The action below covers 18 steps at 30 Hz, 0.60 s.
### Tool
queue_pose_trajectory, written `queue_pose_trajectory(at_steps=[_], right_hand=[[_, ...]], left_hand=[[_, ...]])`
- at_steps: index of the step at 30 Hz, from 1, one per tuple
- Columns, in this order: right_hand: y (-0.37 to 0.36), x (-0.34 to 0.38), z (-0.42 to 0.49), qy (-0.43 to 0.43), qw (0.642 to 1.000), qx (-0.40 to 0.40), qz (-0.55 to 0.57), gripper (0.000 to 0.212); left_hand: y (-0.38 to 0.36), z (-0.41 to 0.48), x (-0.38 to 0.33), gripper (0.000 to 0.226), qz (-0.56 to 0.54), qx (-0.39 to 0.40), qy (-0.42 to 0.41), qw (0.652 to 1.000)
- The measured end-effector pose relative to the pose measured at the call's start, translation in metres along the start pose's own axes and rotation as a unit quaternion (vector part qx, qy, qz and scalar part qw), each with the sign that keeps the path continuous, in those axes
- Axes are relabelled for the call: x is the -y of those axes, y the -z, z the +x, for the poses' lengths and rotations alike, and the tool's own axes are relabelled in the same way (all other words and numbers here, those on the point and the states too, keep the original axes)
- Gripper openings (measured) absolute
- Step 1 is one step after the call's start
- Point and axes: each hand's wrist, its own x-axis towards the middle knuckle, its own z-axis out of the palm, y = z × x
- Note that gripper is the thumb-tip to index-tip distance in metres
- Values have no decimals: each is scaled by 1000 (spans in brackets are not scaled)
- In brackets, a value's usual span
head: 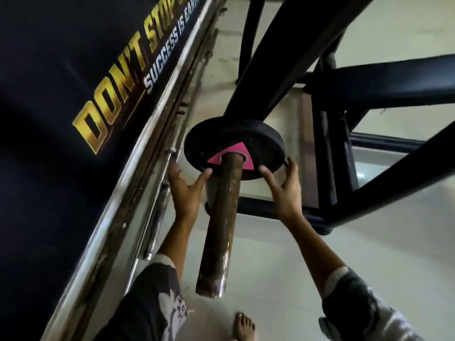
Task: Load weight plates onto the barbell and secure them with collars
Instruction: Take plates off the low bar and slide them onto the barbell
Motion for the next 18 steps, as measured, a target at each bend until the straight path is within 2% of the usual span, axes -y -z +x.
queue_pose_trajectory(at_steps=[2,5,6,8,10,12,15,18], right_hand=[[-9,-2,27,37,994,-8,105,79],[-15,0,53,106,984,-32,141,56],[-16,1,58,126,980,-44,146,47],[-20,3,63,149,974,-60,162,25],[-23,3,64,162,967,-84,177,15],[-27,2,66,172,960,-114,188,17],[-33,0,63,177,952,-157,192,39],[-34,-13,44,195,946,-168,196,31]], left_hand=[[-6,27,5,88,-47,11,-29,998],[-11,60,-13,89,-69,43,-86,993],[-11,69,-20,83,-57,55,-116,990],[-11,82,-29,57,-28,90,-158,983],[-12,85,-33,39,-23,99,-168,980],[-15,82,-31,35,-40,76,-181,980],[-18,74,-26,40,-82,24,-194,977],[-10,58,-15,43,-99,-11,-212,972]])
